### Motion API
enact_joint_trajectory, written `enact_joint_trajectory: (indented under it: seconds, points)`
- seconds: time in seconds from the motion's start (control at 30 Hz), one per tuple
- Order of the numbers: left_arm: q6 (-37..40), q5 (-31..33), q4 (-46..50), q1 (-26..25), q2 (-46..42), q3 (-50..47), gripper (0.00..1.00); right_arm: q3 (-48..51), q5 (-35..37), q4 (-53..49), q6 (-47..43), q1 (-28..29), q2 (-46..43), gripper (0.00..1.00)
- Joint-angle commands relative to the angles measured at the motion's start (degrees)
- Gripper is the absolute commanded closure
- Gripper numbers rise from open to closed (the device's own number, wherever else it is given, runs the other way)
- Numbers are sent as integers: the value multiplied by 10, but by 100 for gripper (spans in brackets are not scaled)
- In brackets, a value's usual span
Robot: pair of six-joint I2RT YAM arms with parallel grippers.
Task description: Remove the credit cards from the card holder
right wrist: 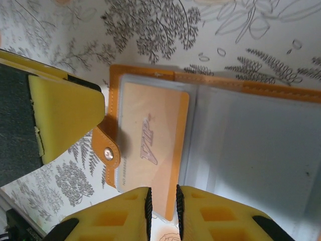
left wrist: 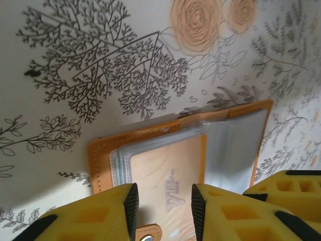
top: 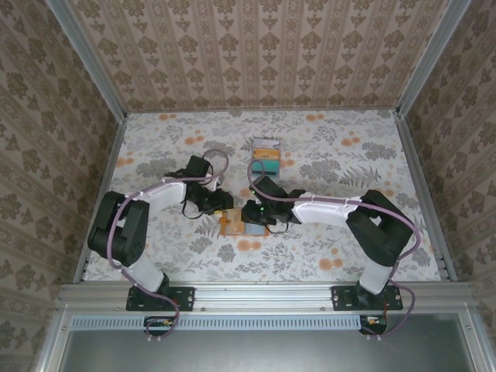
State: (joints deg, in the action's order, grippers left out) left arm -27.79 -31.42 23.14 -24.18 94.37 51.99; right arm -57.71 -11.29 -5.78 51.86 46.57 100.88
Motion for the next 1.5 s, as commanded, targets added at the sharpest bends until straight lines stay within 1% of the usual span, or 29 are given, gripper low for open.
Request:
enact_joint_trajectory:
  seconds: [0.0, 0.13, 0.17, 0.33, 0.4, 0.43, 0.6, 0.9, 0.97, 1.03, 1.13, 1.47]
  points:
    - [7, -1, -1, -1, 11, -8, 64, -11, -15, 5, 23, 2, 22, 76]
    - [5, -3, -5, -12, 20, -10, 65, -13, -22, 12, 26, 1, 34, 75]
    - [3, -4, -7, -15, 22, -12, 67, -14, -25, 14, 28, 1, 38, 75]
    - [-8, -1, -17, -17, 28, -23, 69, -14, -29, 21, 32, 2, 47, 76]
    - [-10, 0, -20, -16, 30, -26, 69, -14, -29, 22, 33, 2, 49, 76]
    - [-11, 0, -20, -32, 31, -27, 69, -13, -31, 23, 34, 1, 50, 77]
    - [-14, 0, -22, -38, 35, -25, 70, -14, -38, 31, 37, 0, 57, 78]
    - [-13, 13, -13, -39, 35, -24, 70, 0, -34, 39, 44, -2, 49, 85]
    - [-12, 18, -8, -40, 37, -23, 71, 7, -31, 42, 45, -3, 44, 84]
    - [-12, 22, -4, -40, 41, -20, 72, 13, -33, 50, 47, -5, 40, 81]
    - [-11, 20, -5, -40, 45, -19, 73, 24, -41, 68, 54, -7, 38, 78]
    - [-9, 19, -4, -41, 45, -19, 74, 49, -45, 96, 67, -13, 25, 80]
